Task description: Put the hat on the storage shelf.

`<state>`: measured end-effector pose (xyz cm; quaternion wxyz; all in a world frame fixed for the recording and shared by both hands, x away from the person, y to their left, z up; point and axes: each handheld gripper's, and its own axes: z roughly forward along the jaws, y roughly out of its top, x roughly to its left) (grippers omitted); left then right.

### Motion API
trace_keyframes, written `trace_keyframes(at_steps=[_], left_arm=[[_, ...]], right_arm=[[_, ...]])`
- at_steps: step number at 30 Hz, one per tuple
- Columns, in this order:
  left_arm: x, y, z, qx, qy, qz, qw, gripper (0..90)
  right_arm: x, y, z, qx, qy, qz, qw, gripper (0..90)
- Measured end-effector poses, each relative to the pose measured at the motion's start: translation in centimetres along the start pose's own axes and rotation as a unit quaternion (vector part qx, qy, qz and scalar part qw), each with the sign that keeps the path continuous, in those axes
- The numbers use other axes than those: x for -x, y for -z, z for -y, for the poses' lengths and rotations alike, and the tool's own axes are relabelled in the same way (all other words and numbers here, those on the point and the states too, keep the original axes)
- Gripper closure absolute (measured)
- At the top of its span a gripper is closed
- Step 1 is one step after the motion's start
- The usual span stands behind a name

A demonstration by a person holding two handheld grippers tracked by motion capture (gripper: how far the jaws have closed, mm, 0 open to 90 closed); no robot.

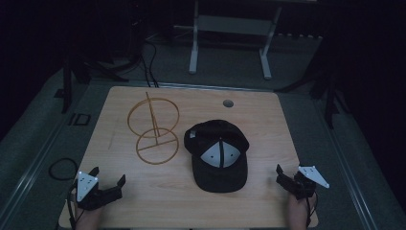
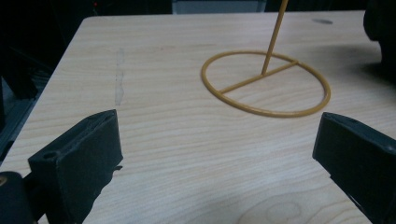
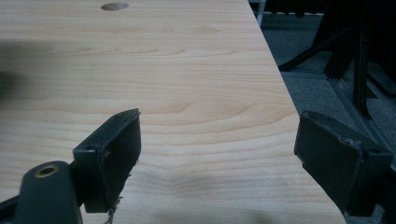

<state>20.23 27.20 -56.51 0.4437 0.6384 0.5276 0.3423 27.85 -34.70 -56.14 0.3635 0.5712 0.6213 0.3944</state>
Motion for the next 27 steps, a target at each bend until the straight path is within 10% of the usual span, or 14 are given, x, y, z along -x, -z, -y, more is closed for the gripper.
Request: trace_keyframes(at_steps=[17, 27], left_arm=[[0.2, 0.0, 0.0, -0.003, -0.005, 0.002, 1.0, 1.7], [1.1, 0.3, -0.5, 0.038, 0.003, 0.023, 0.999, 1.7]], right_arm=[[0.3, -0.1, 0.0, -0.013, -0.016, 0.004, 0.9998, 14.6], [0.3, 0.7, -2.7, -0.022, -0.015, -0.01, 0.9996, 13.1]])
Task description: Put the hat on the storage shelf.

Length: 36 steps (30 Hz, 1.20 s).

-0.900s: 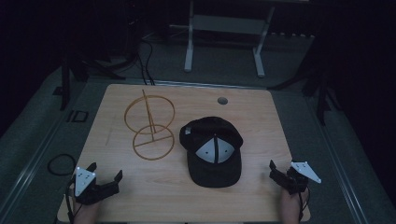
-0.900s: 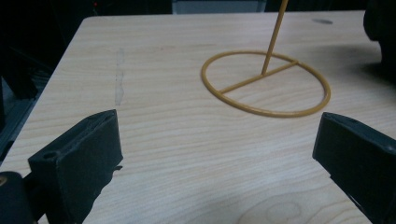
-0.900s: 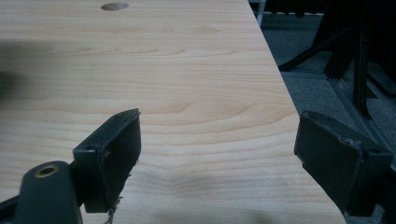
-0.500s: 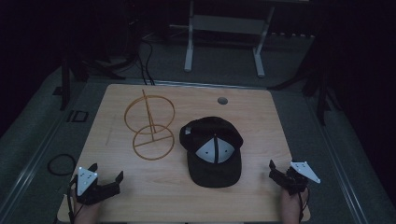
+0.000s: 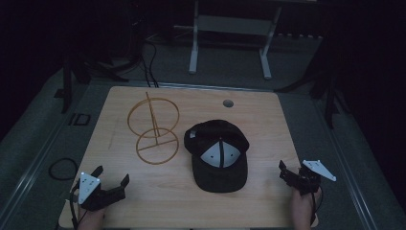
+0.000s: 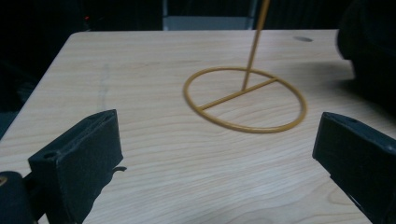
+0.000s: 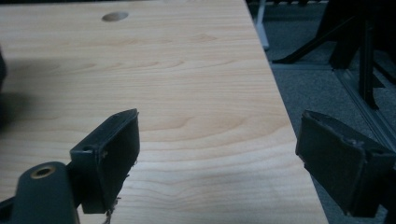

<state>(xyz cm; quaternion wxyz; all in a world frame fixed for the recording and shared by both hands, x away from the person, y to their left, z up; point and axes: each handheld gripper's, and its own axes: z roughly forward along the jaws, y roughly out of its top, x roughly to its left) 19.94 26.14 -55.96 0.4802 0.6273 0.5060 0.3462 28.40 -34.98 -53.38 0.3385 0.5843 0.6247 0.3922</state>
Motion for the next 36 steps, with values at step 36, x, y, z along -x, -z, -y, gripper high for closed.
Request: trace_keyframes(at_steps=[36], left_arm=[[2.2, 0.3, -0.8, -0.071, -0.024, 0.066, 0.995, 1.8]], right_arm=[[-11.1, 2.5, -12.6, 0.027, 0.165, -0.196, 0.9663, 13.2]])
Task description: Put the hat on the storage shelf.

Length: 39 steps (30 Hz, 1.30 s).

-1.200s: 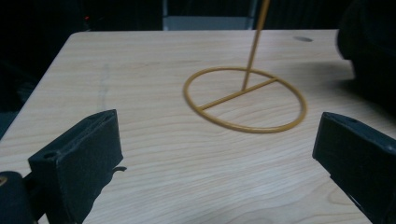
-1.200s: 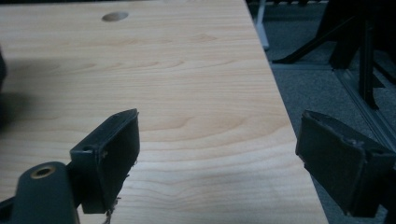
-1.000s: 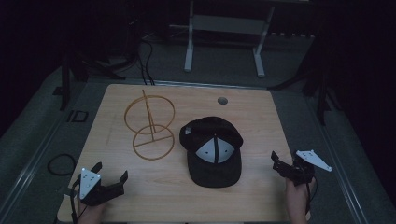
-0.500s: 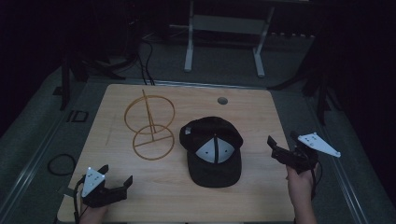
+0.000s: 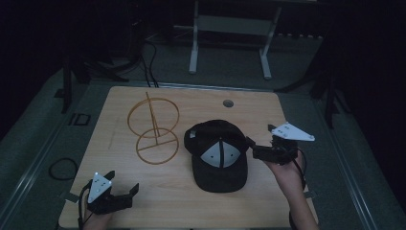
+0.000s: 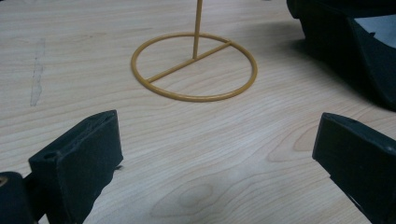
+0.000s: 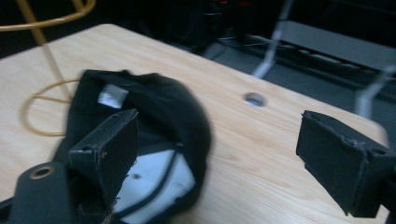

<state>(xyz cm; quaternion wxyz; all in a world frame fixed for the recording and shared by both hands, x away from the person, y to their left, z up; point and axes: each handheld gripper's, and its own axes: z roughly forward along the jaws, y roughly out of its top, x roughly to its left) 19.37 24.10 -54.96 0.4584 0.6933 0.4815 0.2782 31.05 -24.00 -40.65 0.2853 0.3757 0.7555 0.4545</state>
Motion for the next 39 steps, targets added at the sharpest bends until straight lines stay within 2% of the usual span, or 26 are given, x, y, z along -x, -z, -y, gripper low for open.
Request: trace_keyframes(at_steps=[1, 2, 6, 7, 8, 9, 11, 12, 13, 14, 15, 16, 17, 19, 23, 26, 27, 30, 31, 33, 34, 36, 38, 39], left_arm=[[0.0, 0.0, 0.0, 0.0, 0.0, 0.0, 1.0, 1.8], [0.0, 0.0, 0.0, -0.003, -0.006, 0.003, 1.0, 1.8], [0.1, 0.1, 0.0, -0.001, -0.015, 0.007, 0.9999, 1.7], [0.2, 0.1, 0.0, 0.001, -0.014, 0.009, 0.9999, 1.7], [0.2, 0.1, 0.0, 0.001, -0.014, 0.009, 0.9999, 1.7], [0.2, 0.1, 0.0, 0.003, -0.014, 0.01, 0.9998, 1.7], [0.1, 0.2, 0.0, 0.003, -0.014, 0.01, 0.9999, 1.8], [0.1, 0.2, 0.0, 0.003, -0.013, 0.011, 0.9999, 1.8], [0.1, 0.2, 0.0, 0.002, -0.012, 0.011, 0.9999, 1.8], [0.1, 0.2, 0.0, 0.002, -0.012, 0.01, 0.9999, 1.8], [0.0, 0.2, 0.0, 0.002, -0.013, 0.011, 0.9999, 1.8], [0.1, 0.2, -0.1, 0.005, -0.012, 0.012, 0.9998, 1.7], [0.1, 0.2, -0.1, 0.006, -0.012, 0.01, 0.9999, 1.7], [0.1, 0.2, -0.1, 0.005, -0.012, 0.011, 0.9999, 1.7], [0.0, 0.1, 0.0, 0.001, -0.011, 0.013, 0.9999, 1.8], [0.1, 0.1, 0.0, 0.001, -0.012, 0.014, 0.9998, 1.7], [0.1, 0.0, 0.0, 0.0, -0.013, 0.014, 0.9998, 1.7], [0.1, 0.0, 0.0, -0.003, -0.013, 0.015, 0.9998, 1.7], [0.1, 0.0, 0.1, -0.003, -0.014, 0.015, 0.9998, 1.8], [0.1, 0.0, 0.1, -0.004, -0.014, 0.014, 0.9998, 1.8], [0.1, 0.0, 0.1, -0.004, -0.014, 0.014, 0.9998, 1.8], [0.1, 0.0, 0.1, -0.005, -0.014, 0.015, 0.9998, 1.8], [0.1, 0.0, 0.1, -0.006, -0.013, 0.016, 0.9998, 1.8], [0.1, -0.1, 0.1, -0.006, -0.013, 0.016, 0.9998, 1.8]], right_arm=[[0.0, 0.0, 0.0, 0.0, 0.0, 0.0, 1.0, 13.2], [-0.4, -1.0, -0.2, -0.005, 0.003, -0.006, 1.0, 13.2], [-0.7, -2.2, -0.2, -0.015, 0.0, -0.016, 0.9998, 13.3], [-0.9, -3.0, -0.2, -0.025, -0.001, -0.022, 0.9995, 14.7], [-0.9, -3.0, -0.2, -0.025, -0.001, -0.022, 0.9995, 14.7], [-1.1, -3.9, -0.1, -0.027, 0.001, -0.02, 0.9994, 17.2], [-1.1, -4.1, -0.1, -0.028, 0.002, -0.021, 0.9994, 17.5], [-1.2, -4.9, 0.1, -0.036, 0.003, -0.026, 0.999, 18.8], [-1.2, -4.9, 0.1, -0.036, 0.003, -0.026, 0.999, 23.8], [-1.3, -5.6, 0.2, -0.045, 0.006, -0.019, 0.9988, 24.2], [-1.3, -5.6, 0.2, -0.045, 0.006, -0.019, 0.9988, 24.2], [-1.3, -6.4, 0.4, -0.059, 0.007, -0.024, 0.9979, 28.3], [-1.3, -6.4, 0.4, -0.059, 0.007, -0.024, 0.9979, 28.3], [-1.3, -7.3, 0.8, -0.077, 0.011, -0.029, 0.9966, 33.3], [-1.3, -8.4, 1.3, -0.093, 0.019, -0.021, 0.9953, 39.9], [-1.3, -8.8, 1.6, -0.096, 0.013, -0.014, 0.9952, 44.1], [-1.2, -9.2, 1.7, -0.108, 0.01, -0.003, 0.9941, 48.3], [-1.1, -9.5, 1.9, -0.115, 0.009, -0.001, 0.9933, 50.3], [-1.2, -9.8, 2.1, -0.133, 0.011, 0.01, 0.991, 53.6], [-1.2, -10.2, 2.3, -0.147, 0.012, 0.023, 0.9888, 58.6], [-1.2, -10.2, 2.3, -0.147, 0.012, 0.023, 0.9888, 58.6], [-1.5, -10.7, 2.5, -0.172, 0.029, 0.038, 0.9839, 64.1], [-1.7, -11.1, 2.6, -0.192, 0.045, 0.043, 0.9794, 66.7], [-1.7, -11.2, 2.6, -0.2, 0.047, 0.044, 0.9777, 71.3]])
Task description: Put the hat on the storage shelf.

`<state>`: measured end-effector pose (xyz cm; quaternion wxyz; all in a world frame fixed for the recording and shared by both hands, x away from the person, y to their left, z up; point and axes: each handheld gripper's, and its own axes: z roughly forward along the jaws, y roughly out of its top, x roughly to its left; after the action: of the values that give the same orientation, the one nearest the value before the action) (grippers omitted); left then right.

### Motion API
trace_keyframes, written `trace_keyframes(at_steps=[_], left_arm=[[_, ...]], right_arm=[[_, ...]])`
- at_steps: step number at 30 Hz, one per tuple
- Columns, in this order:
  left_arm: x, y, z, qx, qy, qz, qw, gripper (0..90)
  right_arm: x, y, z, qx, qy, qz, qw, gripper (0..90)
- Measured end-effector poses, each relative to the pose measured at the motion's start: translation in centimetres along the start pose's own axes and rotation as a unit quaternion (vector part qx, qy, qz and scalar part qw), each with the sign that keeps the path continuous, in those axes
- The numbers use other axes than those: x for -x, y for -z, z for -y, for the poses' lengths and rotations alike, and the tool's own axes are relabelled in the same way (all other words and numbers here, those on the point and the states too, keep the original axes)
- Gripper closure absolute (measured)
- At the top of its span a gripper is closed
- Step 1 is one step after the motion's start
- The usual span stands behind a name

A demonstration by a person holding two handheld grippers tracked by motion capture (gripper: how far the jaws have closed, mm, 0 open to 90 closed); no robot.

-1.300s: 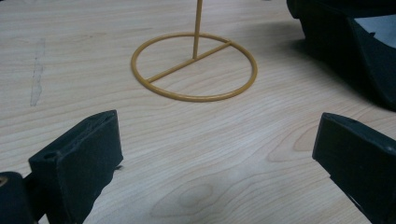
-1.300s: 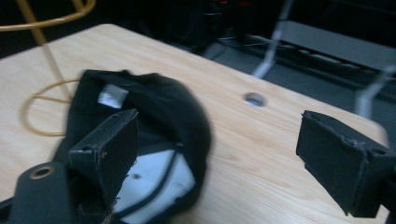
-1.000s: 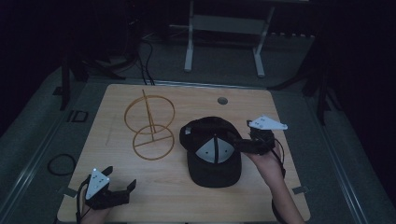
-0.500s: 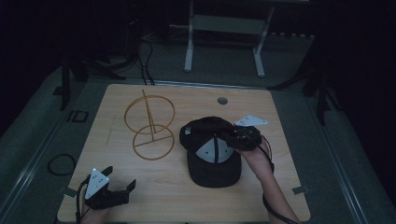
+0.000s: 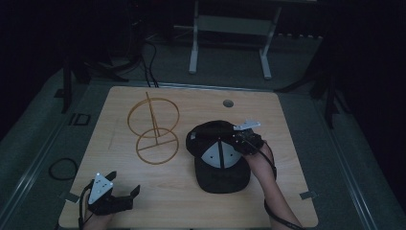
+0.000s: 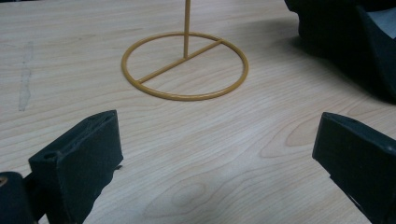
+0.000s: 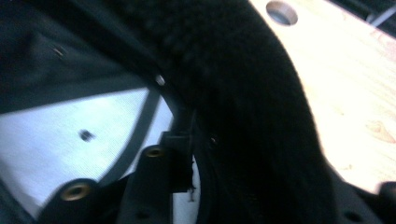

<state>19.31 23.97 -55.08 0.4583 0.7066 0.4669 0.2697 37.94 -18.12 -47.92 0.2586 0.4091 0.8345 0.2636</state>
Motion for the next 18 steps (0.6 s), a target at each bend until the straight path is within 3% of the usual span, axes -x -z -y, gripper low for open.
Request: trace_keyframes(at_steps=[3, 4, 5, 12, 13, 18], left_arm=[[0.0, -0.1, 0.0, -0.002, -0.001, 0.001, 1.0, 1.8], [0.0, -0.1, 0.0, -0.002, -0.001, 0.001, 1.0, 1.8], [0.0, -0.1, 0.0, -0.003, -0.002, 0.002, 1.0, 1.8], [0.0, 0.0, 0.0, -0.001, 0.002, 0.0, 1.0, 1.8], [0.0, 0.0, 0.0, -0.001, 0.003, 0.0, 1.0, 1.8], [0.2, -0.1, 0.0, 0.0, 0.0, 0.002, 1.0, 2.3]], right_arm=[[0.1, -0.1, 0.0, -0.007, 0.001, 0.0, 1.0, 83.2], [0.1, -0.1, 0.0, -0.007, 0.001, 0.0, 1.0, 83.2], [0.1, -0.1, 0.0, -0.001, -0.009, 0.002, 1.0, 89.0], [-0.4, 0.8, -0.2, 0.036, -0.017, 0.013, 0.9991, 89.7], [-0.4, 1.5, -0.6, 0.056, -0.027, 0.004, 0.9981, 89.7], [-0.5, 3.4, -1.7, 0.092, -0.033, -0.012, 0.9951, 89.7]])
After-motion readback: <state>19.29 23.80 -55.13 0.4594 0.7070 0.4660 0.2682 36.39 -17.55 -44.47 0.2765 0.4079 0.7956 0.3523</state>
